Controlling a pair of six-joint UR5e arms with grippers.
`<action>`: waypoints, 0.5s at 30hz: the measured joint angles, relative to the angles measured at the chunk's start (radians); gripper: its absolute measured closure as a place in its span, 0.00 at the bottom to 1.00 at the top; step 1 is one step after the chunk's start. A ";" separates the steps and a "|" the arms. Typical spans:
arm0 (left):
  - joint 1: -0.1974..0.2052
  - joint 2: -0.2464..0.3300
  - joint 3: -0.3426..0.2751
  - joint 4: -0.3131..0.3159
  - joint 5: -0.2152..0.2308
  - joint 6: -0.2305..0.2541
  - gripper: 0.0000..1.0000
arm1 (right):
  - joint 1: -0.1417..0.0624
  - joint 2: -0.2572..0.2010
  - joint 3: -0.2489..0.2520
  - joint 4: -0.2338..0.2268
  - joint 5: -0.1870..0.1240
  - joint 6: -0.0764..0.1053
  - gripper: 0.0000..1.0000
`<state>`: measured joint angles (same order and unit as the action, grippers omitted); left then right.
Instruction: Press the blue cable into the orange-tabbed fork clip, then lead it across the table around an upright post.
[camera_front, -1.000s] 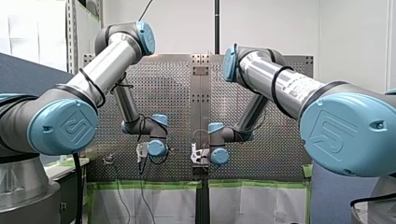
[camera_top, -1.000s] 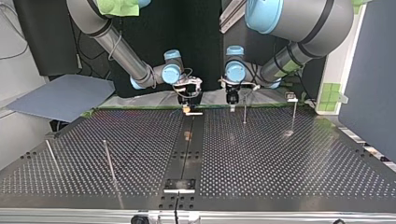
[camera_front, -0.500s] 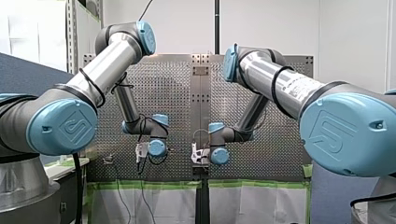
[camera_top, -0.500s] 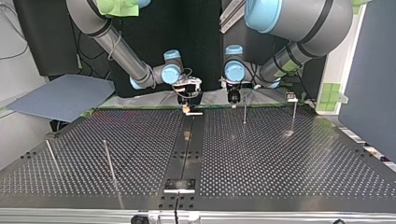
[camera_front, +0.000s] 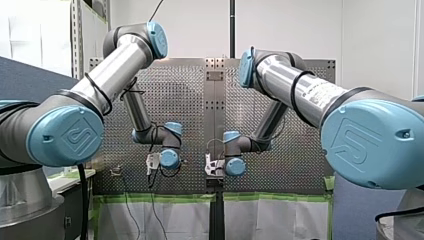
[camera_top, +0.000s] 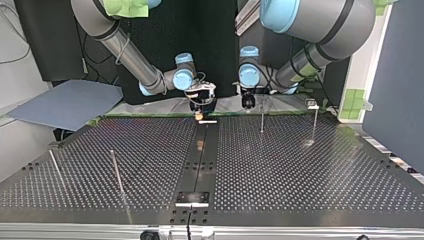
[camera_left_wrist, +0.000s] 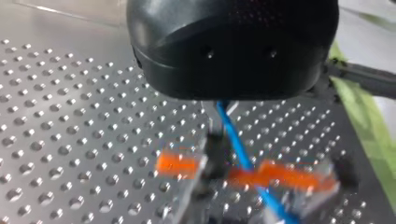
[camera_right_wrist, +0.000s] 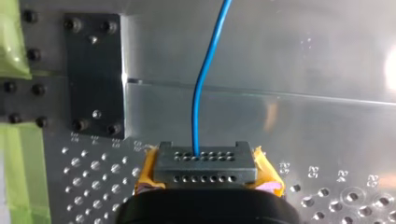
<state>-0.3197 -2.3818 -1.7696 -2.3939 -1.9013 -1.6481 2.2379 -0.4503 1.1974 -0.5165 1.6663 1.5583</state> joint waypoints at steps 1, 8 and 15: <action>-0.004 0.001 0.000 -0.004 0.000 0.001 1.00 | 0.000 0.000 0.000 0.007 0.006 -0.005 1.00; -0.039 0.038 0.000 -0.037 -0.007 0.003 1.00 | -0.001 -0.030 0.023 0.043 0.046 -0.030 1.00; -0.071 0.096 0.000 -0.078 -0.024 -0.001 1.00 | -0.016 -0.085 0.075 0.011 0.057 -0.004 1.00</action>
<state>-0.3903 -2.2857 -1.7698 -2.4722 -1.9254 -1.6492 2.2220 -0.5351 1.2720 -0.5058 1.7231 1.5545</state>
